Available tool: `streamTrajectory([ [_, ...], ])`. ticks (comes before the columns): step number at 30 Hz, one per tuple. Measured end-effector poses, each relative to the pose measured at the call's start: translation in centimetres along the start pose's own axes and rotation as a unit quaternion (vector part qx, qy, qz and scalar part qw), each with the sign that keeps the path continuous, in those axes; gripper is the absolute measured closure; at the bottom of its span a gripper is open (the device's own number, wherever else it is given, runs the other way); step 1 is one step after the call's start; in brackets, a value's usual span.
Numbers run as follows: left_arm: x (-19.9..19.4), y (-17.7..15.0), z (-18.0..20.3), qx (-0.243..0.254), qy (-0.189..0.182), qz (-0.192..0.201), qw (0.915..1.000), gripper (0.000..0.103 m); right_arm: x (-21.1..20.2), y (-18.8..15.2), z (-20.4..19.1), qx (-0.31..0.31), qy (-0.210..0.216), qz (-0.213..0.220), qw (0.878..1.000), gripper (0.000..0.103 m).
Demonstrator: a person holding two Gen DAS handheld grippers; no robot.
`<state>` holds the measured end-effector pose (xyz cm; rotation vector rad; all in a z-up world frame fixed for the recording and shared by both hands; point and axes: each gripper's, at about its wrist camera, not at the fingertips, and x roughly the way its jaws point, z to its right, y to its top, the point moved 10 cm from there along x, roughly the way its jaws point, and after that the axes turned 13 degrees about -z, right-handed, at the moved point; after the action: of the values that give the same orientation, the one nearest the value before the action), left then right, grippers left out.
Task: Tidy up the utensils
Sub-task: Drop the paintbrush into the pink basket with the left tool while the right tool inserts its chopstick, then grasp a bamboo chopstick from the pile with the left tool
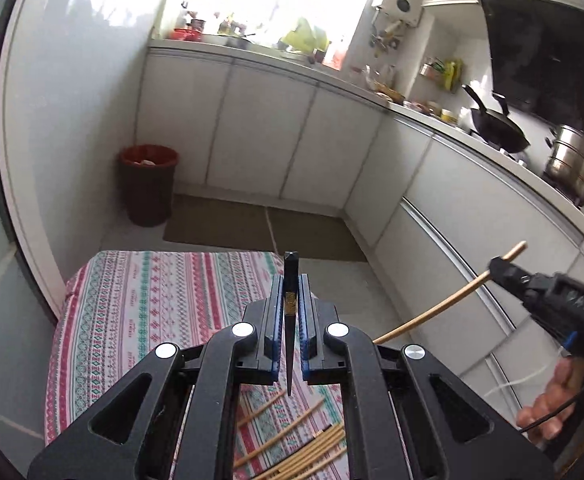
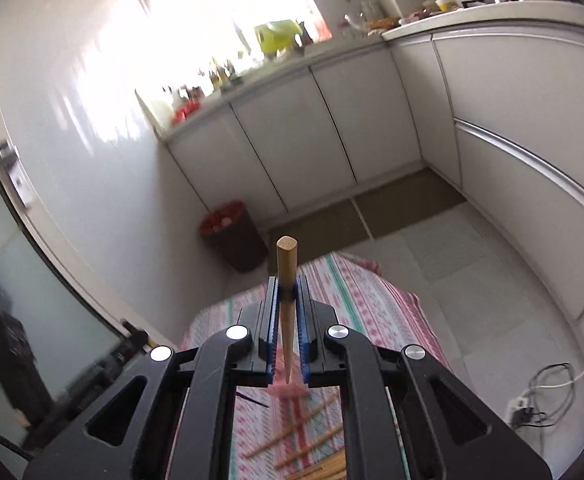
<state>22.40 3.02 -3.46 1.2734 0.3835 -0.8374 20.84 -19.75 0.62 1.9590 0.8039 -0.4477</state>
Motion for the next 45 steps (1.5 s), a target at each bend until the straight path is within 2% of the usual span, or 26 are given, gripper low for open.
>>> streamTrajectory([
  [5,0.8,1.5,-1.4,-0.012,0.036,0.024,0.999,0.097,2.5,0.5,-0.6,0.007,0.016,0.002,1.0,0.094],
  [11,3.2,2.2,-2.6,-0.013,0.065,0.019,0.9976,0.097,7.1,0.0,-1.7,-0.012,0.008,-0.018,1.0,0.094],
  [15,5.2,1.7,-3.7,-0.013,0.077,0.006,0.9969,0.096,8.7,-0.1,-2.3,-0.019,0.005,-0.018,1.0,0.094],
  [17,7.0,0.8,-4.3,-0.009,0.078,-0.021,0.9967,0.096,9.3,-0.4,-2.8,-0.023,0.007,-0.022,0.999,0.094],
  [19,7.5,0.1,-4.8,-0.019,0.065,-0.036,0.9971,0.086,10.0,-0.6,-3.2,-0.027,0.006,-0.025,0.999,0.094],
  [20,7.0,0.3,-5.0,-0.024,0.063,-0.032,0.9972,0.074,10.3,-0.7,-3.5,-0.032,0.004,-0.025,0.999,0.094],
  [21,5.9,0.6,-5.3,-0.028,0.063,-0.016,0.9975,0.068,10.5,-0.6,-3.6,-0.034,0.002,-0.024,0.999,0.094],
  [25,1.8,2.1,-5.8,-0.04,0.062,0.026,0.9969,0.063,11.3,-0.9,-4.4,-0.05,-0.009,-0.021,0.998,0.094],
  [27,0.8,2.5,-6.1,-0.046,0.063,0.033,0.9964,0.055,11.9,-1.2,-4.7,-0.053,-0.012,-0.024,0.998,0.094],
  [30,-0.5,2.7,-6.8,-0.055,0.069,0.043,0.9952,0.053,12.9,-1.5,-5.1,-0.055,-0.015,-0.031,0.998,0.094],
  [36,-0.7,2.3,-8.0,-0.056,0.081,0.033,0.9946,0.053,15.0,-1.9,-6.0,-0.066,-0.023,-0.037,0.997,0.093],
  [38,-0.9,2.3,-8.4,-0.058,0.083,0.033,0.9943,0.053,15.4,-1.9,-6.4,-0.079,-0.037,-0.032,0.996,0.09],
  [40,-1.3,2.2,-8.8,-0.06,0.086,0.035,0.9939,0.053,15.2,-2.0,-7.2,-0.089,-0.034,-0.027,0.995,0.072],
  [41,-1.5,2.2,-8.9,-0.06,0.087,0.036,0.9937,0.053,15.0,-2.0,-7.3,-0.087,-0.034,-0.022,0.995,0.057],
  [42,-1.6,2.1,-9.0,-0.061,0.087,0.036,0.9937,0.052,14.7,-1.9,-7.3,-0.086,-0.036,-0.016,0.996,0.05],
  [45,-2.0,2.0,-8.9,-0.062,0.087,0.037,0.9936,0.05,13.7,-2.0,-7.6,-0.088,-0.038,-0.01,0.995,0.047],
])
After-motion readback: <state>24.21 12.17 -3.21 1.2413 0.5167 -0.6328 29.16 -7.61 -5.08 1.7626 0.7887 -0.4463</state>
